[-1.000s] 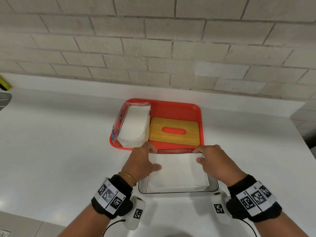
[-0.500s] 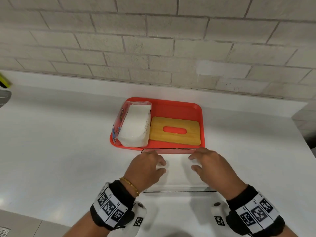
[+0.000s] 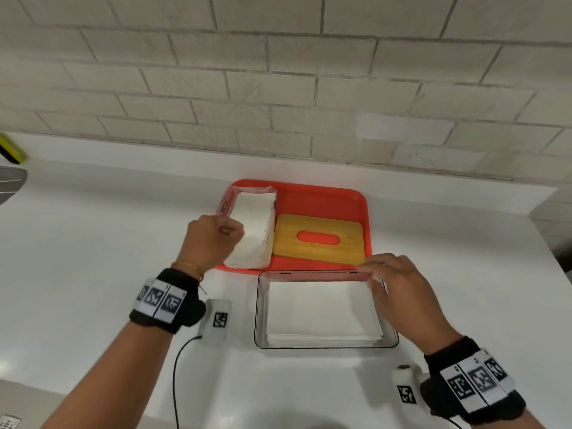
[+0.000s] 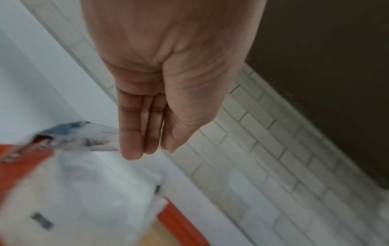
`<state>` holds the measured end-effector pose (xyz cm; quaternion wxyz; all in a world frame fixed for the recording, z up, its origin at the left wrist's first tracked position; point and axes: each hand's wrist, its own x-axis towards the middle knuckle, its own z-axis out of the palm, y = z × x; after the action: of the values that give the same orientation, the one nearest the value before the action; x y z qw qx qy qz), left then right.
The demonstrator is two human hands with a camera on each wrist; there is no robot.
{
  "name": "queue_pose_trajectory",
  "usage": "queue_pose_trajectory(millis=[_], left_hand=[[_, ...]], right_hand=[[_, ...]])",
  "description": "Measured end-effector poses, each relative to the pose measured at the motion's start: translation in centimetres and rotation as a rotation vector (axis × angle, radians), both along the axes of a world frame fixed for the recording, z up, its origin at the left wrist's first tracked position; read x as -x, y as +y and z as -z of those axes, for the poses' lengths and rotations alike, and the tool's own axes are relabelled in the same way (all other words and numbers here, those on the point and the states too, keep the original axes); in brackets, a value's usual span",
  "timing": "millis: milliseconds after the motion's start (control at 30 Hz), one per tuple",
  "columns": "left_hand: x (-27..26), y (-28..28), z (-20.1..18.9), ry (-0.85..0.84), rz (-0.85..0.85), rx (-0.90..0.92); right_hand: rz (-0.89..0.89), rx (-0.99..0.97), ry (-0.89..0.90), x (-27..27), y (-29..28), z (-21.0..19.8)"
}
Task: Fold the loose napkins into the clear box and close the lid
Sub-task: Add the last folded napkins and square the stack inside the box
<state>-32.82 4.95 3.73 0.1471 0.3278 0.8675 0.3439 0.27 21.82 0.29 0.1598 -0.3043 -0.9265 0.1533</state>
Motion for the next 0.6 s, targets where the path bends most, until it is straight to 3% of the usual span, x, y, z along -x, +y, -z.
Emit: queue_pose_trajectory(millis=[200, 600], left_hand=[[3.4, 1.9, 3.4, 0.054, -0.001, 0.354], [4.1, 3.1, 4.9, 0.015, -0.143, 0.295]], right_hand=[[0.076, 0.133, 0.041, -0.6, 0.5, 1.2], [0.105, 0.116, -0.006, 0.1, 0.5, 1.7]])
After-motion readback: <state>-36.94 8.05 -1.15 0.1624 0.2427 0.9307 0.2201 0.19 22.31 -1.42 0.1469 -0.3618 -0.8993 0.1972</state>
